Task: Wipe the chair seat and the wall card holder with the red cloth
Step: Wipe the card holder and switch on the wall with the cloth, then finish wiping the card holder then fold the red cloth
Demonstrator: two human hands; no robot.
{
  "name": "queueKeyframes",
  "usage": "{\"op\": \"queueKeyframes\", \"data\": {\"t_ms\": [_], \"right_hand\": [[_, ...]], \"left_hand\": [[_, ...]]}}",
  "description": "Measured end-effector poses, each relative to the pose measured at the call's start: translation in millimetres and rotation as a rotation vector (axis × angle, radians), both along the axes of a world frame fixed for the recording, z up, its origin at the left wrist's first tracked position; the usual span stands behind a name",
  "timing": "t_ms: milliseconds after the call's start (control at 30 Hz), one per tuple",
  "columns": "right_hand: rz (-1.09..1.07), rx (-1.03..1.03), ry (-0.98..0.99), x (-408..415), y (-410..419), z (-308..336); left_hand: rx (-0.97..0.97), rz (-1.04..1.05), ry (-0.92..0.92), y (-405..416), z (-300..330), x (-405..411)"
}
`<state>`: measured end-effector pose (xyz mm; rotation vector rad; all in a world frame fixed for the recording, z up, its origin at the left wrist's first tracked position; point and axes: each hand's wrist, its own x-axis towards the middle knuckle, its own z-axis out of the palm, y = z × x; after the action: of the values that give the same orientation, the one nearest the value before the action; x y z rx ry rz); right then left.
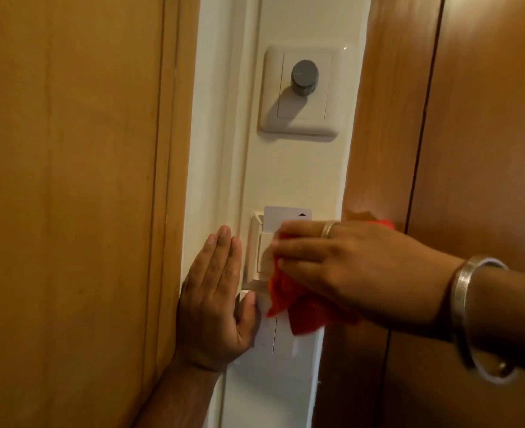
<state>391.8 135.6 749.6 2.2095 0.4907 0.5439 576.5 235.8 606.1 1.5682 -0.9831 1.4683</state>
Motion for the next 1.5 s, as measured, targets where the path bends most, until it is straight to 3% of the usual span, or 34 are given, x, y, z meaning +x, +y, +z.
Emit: {"op": "queueKeyframes", "data": {"t_ms": [200,367,533,633,767,867,1000,1100,1300,1500], "right_hand": [[0.133,-0.163,0.047,1.9,-8.9,-24.3],[-0.096,0.134,-0.310,-12.2,-22.0,-3.6],[-0.242,0.184,-0.369,-17.4,-17.8,-22.4],[-0.245,0.250,-0.398,-19.7,-16.7,-26.2],[-0.259,0.336,-0.312,-35.0,-12.1,-28.7],[-0.323,0.405,-0.201,-53.6,-3.2,-25.3],[-0.322,0.571,-0.127,-86.9,1.2,-15.6],[-0.318,0.644,-0.084,-117.8,-9.5,-7.3],[-0.317,0.824,0.038,-194.3,-52.2,0.9],[-0.374,0.876,-0.011,-271.3,-120.8,4.3]], "left_hand": [[0.011,0.008,-0.004,1.8,0.1,0.4],[0.019,0.001,0.005,3.3,1.1,-1.0],[0.024,-0.067,0.098,5.3,2.8,-10.0],[-0.122,-0.163,0.149,1.8,5.9,-27.7],[-0.198,-0.312,0.029,3.0,25.7,-72.8],[0.017,-0.457,0.048,9.1,55.8,-109.9],[0.450,-0.557,0.417,9.9,83.6,-145.3],[0.589,-0.769,0.623,1.5,92.8,-167.8],[0.744,-0.847,0.560,-43.1,113.4,-223.5],[0.898,-0.851,0.506,-103.5,124.3,-277.0]]}}
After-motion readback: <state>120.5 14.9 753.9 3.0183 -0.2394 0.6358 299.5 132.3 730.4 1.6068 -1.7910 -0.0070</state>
